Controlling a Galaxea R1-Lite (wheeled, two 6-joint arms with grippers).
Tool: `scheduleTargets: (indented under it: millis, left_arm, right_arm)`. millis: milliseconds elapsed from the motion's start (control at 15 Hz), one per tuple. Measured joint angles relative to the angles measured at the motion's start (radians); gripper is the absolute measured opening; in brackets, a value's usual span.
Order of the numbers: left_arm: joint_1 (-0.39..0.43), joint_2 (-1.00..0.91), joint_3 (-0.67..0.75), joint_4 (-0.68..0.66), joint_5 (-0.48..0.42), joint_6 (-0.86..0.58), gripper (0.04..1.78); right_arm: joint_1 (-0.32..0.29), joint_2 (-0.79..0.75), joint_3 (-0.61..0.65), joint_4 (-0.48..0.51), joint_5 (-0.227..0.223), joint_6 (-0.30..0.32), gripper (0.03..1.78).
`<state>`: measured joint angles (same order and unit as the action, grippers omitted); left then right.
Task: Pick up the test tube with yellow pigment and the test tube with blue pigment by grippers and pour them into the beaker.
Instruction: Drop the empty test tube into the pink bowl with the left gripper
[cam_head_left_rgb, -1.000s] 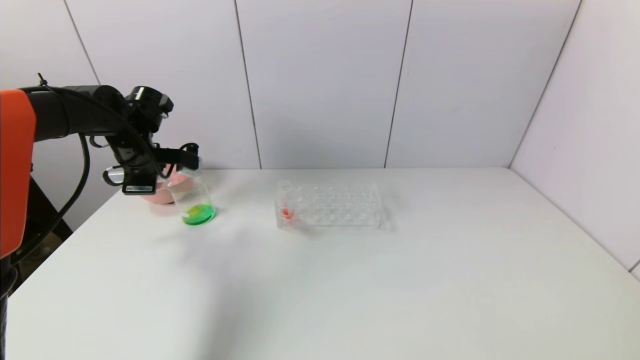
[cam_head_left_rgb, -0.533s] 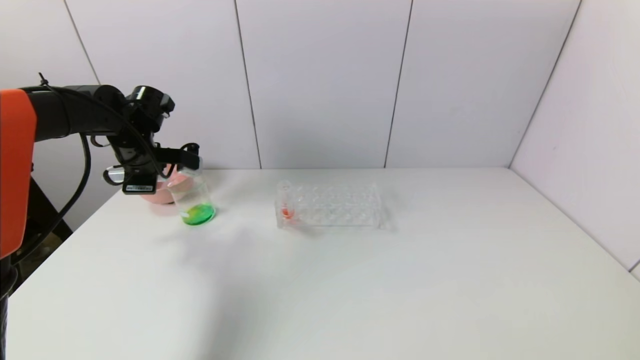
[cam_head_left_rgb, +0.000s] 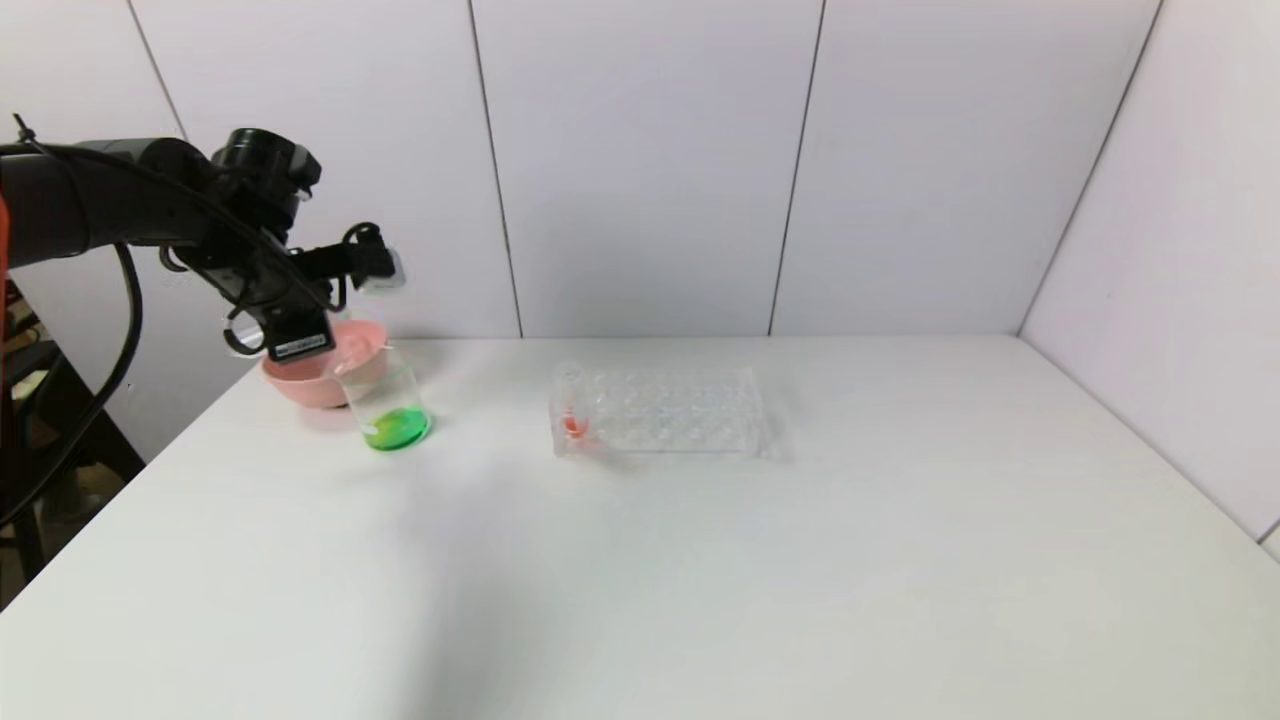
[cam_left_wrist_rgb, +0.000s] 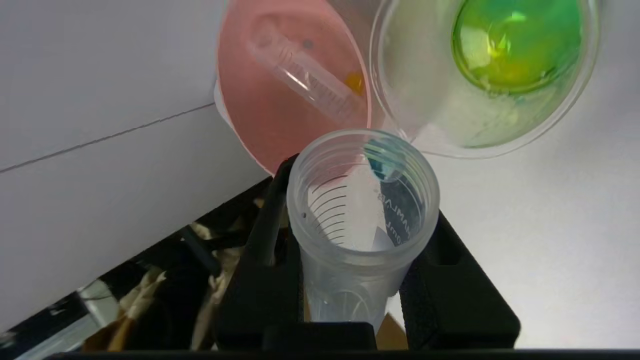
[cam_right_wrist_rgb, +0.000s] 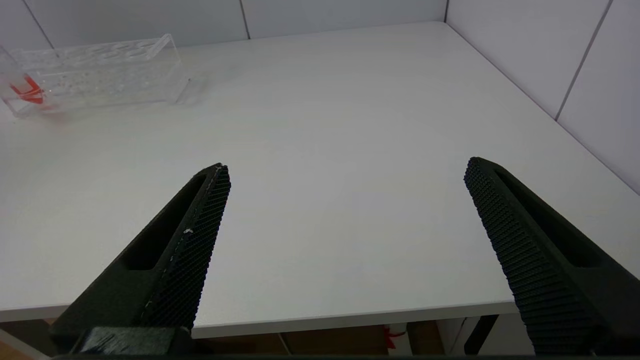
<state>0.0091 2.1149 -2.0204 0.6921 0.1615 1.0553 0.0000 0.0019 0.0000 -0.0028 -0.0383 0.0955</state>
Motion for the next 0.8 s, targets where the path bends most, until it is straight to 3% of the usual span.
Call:
scheduleTargets:
  millis: [267,467,667,800]
  left_arm:
    - [0.093,-0.025,0.007,-0.107,-0.314,-0.292,0.53]
    - [0.179,-0.018,0.026,-0.272,-0.507,-0.473,0.53]
    - [0.233,0.014,0.043,-0.421,-0.592,-0.589,0.53]
    - [0.242,0.036,0.052,-0.484,-0.6,-0.686,0.53]
  right_arm:
    - [0.0,0.0,0.0,0.0,0.0,0.0,1.71]
    - [0.0,0.0,0.0,0.0,0.0,0.0,1.71]
    - [0.0,0.0,0.0,0.0,0.0,0.0,1.71]
    - [0.0,0.0,0.0,0.0,0.0,0.001,1.71]
